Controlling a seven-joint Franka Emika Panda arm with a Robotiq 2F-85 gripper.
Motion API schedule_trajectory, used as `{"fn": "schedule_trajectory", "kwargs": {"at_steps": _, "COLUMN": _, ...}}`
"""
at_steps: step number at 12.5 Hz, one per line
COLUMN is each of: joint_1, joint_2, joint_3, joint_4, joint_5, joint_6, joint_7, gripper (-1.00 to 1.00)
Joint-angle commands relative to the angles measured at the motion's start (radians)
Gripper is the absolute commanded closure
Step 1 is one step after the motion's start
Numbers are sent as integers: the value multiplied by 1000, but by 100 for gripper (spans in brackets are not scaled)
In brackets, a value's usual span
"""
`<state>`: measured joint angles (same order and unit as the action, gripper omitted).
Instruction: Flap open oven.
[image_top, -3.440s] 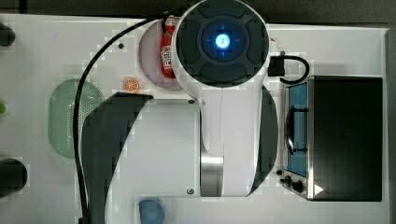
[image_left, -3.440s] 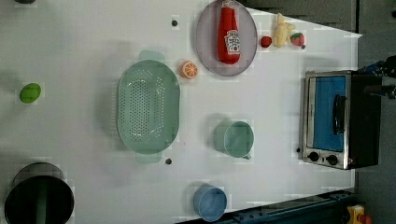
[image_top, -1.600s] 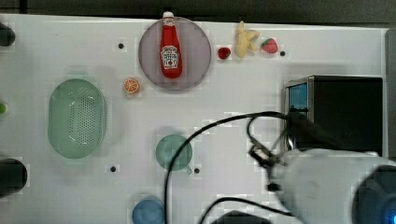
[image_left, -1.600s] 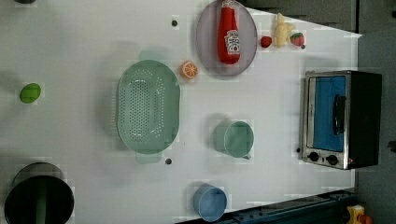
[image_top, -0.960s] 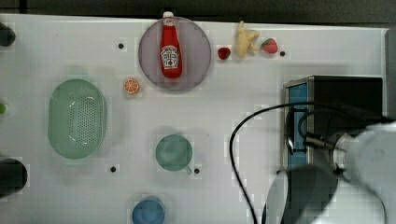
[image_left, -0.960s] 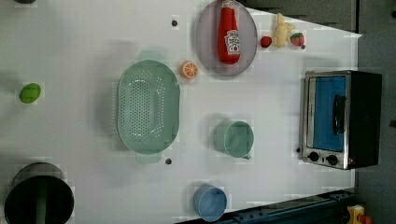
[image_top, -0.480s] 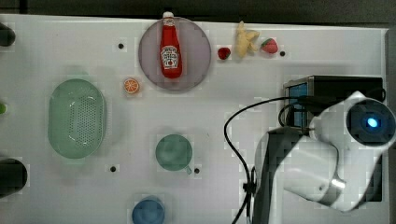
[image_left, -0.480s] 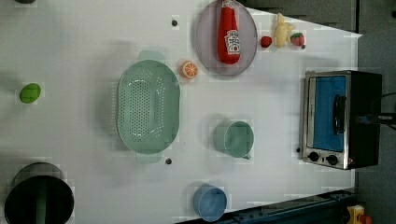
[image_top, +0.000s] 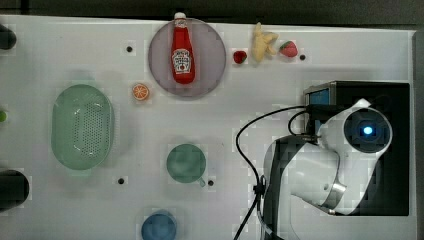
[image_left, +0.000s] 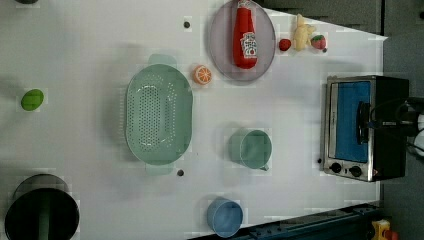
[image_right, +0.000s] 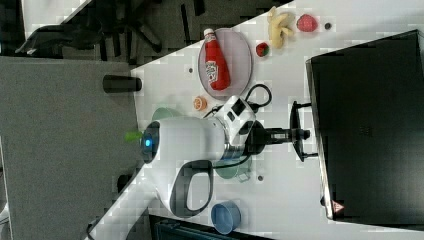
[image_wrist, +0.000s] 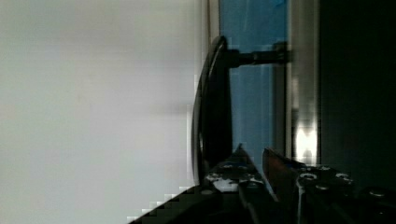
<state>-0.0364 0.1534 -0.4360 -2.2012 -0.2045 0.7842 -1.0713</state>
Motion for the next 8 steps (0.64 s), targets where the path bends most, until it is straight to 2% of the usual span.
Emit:
{"fn": "schedule_trajectory", "kwargs": {"at_steps": 1, "joint_1": -6, "joint_2": 5, "joint_3": -9, "joint_4": -15, "joint_5": 4, "joint_6": 67, "joint_7": -38, "gripper": 65}}
{"fn": "schedule_trajectory", "kwargs": {"at_steps": 5, "joint_1": 3, "joint_2": 18, "joint_3": -2, "joint_4": -22, "joint_5": -4, "joint_6": 68, "joint_7": 4, "gripper": 65}}
{"fn": "schedule_trajectory", "kwargs": {"at_steps": 8, "joint_1": 38, "joint_2": 17, "joint_3": 11, "joint_4": -38, "joint_5": -76, "joint_6": 65, "joint_7": 74, "gripper": 65}}
